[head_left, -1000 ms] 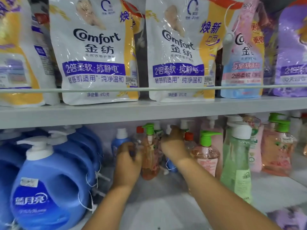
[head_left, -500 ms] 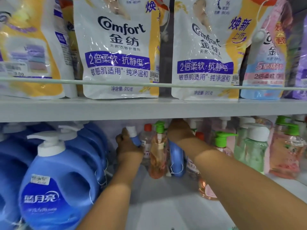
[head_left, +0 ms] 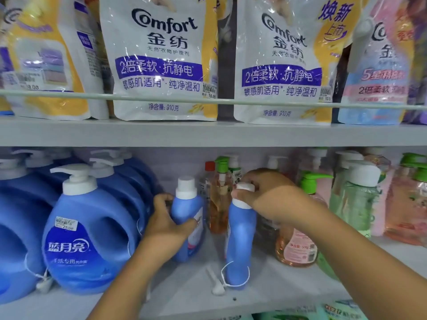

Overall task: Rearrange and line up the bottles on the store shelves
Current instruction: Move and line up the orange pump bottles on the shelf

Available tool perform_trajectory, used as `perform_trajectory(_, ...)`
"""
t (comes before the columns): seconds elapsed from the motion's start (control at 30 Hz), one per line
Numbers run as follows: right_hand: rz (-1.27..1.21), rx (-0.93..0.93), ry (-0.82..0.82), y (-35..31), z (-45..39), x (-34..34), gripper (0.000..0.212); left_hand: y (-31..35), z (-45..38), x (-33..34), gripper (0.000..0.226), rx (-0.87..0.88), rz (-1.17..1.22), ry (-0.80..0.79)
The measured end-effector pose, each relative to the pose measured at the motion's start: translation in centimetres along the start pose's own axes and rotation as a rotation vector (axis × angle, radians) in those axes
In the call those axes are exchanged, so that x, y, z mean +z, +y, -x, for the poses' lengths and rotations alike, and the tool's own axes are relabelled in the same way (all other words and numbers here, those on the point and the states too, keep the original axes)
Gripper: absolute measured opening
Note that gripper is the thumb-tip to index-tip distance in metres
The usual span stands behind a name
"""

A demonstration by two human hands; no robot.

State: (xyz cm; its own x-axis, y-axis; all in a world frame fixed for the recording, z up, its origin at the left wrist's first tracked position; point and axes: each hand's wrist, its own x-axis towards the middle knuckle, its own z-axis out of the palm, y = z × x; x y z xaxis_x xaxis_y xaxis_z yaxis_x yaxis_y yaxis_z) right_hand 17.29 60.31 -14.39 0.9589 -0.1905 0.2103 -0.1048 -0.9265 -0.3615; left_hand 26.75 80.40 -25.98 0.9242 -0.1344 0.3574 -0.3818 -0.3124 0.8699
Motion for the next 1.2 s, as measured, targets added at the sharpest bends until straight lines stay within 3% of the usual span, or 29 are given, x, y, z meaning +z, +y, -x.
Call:
perform_trajectory(0.07,-0.196,-0.077,0.088,1.0,0.8,1.2,0.016,-0.3,0.6,-0.4,0.049,-0.008,0.008,-0.051)
perform_trajectory(0.13,-0.288,-0.143,0.125,1.7,1.4,2.2,0.027,-0.5,0.9,-0.5,0.045,-0.013,0.022,-0.105)
perform_trajectory(0.27,-0.504,-0.181,0.024,2.4,1.4,2.6,0.030,-0.7,1.2,-0.8,0.052,-0.015,0.115,-0.179)
perform_trajectory(0.33,-0.661,-0.172,-0.054,2.7,1.3,2.6,0.029,-0.8,1.1,-0.5,0.040,-0.024,0.128,-0.194)
perform_trajectory(0.43,-0.612,-0.119,-0.025,3.1,1.6,3.9,0.036,-0.9,0.7,0.0,0.023,-0.050,0.150,-0.146)
perform_trajectory(0.5,-0.545,-0.063,0.103,2.9,2.1,5.2,0.046,-0.9,0.6,0.1,0.022,-0.074,0.165,-0.161)
perform_trajectory(0.57,-0.602,-0.060,0.222,2.8,2.1,6.1,0.041,-0.8,0.8,0.1,0.023,-0.097,0.193,-0.180)
perform_trajectory(0.63,-0.711,-0.126,0.140,2.4,1.7,6.3,0.031,-0.6,1.1,0.0,0.025,-0.102,0.215,-0.202)
perform_trajectory(0.73,-0.741,-0.247,-0.024,1.5,0.5,7.0,0.036,-0.5,1.4,-0.1,0.029,-0.110,0.274,-0.252)
perform_trajectory(0.87,-0.662,-0.321,0.077,0.3,-0.4,9.2,0.037,-1.0,0.9,-0.3,0.033,-0.142,0.362,-0.309)
perform_trajectory(1.0,-0.623,-0.281,0.127,0.8,0.0,11.0,0.059,-1.4,0.7,-0.4,0.037,-0.170,0.396,-0.365)
perform_trajectory(1.07,-0.692,-0.230,0.082,1.4,0.3,11.3,0.062,-1.2,-0.3,0.2,0.035,-0.226,0.401,-0.300)
perform_trajectory(1.13,-0.837,-0.191,0.019,1.8,0.6,11.8,0.067,-1.1,-0.4,1.1,0.040,-0.260,0.483,-0.127)
perform_trajectory(1.2,-0.887,-0.167,0.023,1.9,0.8,12.6,0.071,0.3,0.7,2.7,0.054,-0.236,0.397,0.012)
